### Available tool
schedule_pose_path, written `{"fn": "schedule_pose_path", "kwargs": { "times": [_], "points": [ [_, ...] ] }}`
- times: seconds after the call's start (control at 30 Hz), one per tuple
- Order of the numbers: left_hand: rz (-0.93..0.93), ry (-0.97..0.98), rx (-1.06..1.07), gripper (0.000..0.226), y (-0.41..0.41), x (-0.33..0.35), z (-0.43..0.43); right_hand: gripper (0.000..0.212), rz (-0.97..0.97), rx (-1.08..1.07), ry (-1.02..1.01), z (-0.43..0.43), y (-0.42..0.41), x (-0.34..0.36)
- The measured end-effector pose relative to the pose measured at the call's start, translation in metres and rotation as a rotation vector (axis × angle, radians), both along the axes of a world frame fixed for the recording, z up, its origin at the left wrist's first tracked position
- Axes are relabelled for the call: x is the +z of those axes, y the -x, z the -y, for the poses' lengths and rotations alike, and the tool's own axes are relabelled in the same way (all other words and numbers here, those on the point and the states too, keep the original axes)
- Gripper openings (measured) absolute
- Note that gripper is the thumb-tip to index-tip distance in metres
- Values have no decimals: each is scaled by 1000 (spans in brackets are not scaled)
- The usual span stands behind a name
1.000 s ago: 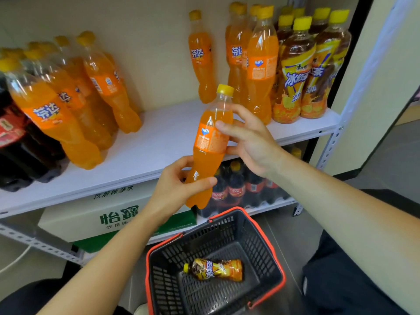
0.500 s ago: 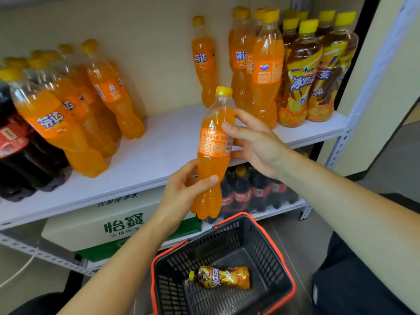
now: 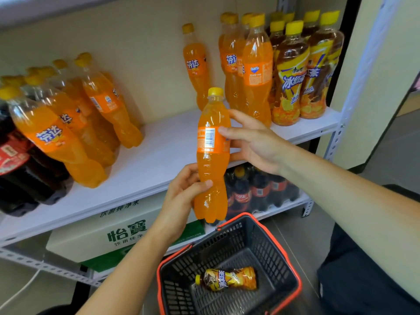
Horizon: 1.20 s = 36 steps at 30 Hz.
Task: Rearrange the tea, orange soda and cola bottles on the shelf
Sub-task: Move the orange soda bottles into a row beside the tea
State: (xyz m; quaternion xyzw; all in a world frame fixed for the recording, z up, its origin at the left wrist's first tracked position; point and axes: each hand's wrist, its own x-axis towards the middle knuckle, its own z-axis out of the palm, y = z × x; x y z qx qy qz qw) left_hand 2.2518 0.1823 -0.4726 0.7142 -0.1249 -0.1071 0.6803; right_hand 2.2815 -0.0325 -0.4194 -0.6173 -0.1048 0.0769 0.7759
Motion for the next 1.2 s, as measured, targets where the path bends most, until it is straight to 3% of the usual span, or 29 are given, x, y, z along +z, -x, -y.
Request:
{"fn": "schedule_pose_path", "kwargs": {
  "times": [0.2,0.3,0.47,0.6,0.73,0.83,0.97,1.07,1.2],
  "points": [
    [145,-228,142,67,4,3,12,57,32,-143,87,-11,5,-7],
    [130,-191,177,64,4,2,10,56,27,-99,144,-10,4,-5],
    [-1,-86,33,55,1,3,-1,45,13,42,56,7,0,4],
    [-32,-95,-41,55,2,2,2,40,49,-18,104,3,1,4],
    [105,-208,106,64,9,-7,14,37,40,-124,113,-4,2,-1],
    [245,-290,236,67,8,-11,14,48,50,-129,138,-4,4,-2],
    [293,-331,192,67,3,-13,7,52,138,-118,223,-2,4,-4],
    [301,-370,182,65,1,-18,-2,37,238,-144,213,7,3,0],
    [353,-481,191,69,5,-28,-16,45,396,-94,307,31,7,4]
  ]
}}
